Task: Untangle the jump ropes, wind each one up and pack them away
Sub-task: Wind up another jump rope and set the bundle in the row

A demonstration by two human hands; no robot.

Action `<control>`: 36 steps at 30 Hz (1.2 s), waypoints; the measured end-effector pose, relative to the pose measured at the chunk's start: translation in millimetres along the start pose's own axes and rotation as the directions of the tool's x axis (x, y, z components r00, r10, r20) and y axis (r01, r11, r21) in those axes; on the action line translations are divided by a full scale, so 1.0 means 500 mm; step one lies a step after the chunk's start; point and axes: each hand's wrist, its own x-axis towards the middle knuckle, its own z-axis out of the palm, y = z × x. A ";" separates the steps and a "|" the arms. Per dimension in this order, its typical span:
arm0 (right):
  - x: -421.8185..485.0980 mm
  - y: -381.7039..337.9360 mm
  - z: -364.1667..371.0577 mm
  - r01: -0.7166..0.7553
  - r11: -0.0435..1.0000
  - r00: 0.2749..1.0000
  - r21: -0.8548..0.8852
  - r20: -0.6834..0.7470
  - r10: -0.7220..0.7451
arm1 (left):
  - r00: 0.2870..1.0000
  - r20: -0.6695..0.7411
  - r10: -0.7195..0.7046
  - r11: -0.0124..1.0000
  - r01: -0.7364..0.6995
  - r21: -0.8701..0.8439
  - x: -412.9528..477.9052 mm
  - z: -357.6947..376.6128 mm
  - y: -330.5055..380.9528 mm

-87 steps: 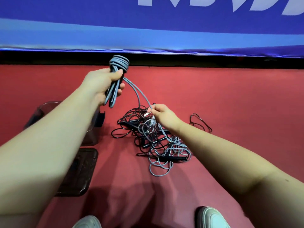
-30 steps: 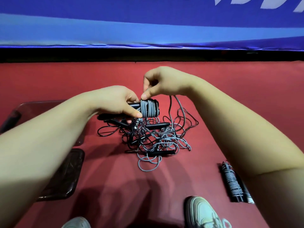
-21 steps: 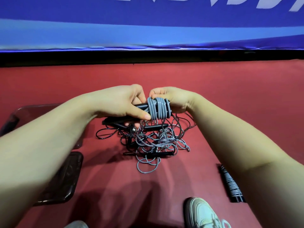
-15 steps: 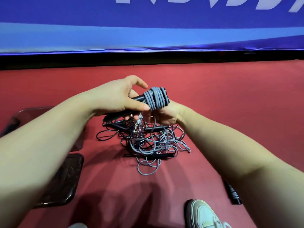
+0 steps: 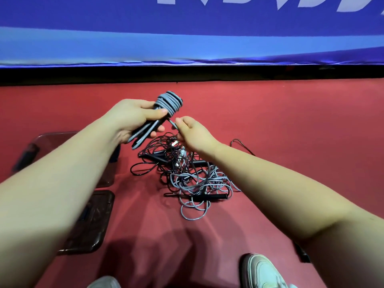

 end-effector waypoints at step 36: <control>0.040 0.032 0.054 0.040 0.992 0.999 -0.118 0.018 -0.038 | 0.964 -0.264 -0.012 0.998 -0.005 -0.064 0.028 -0.053 -0.029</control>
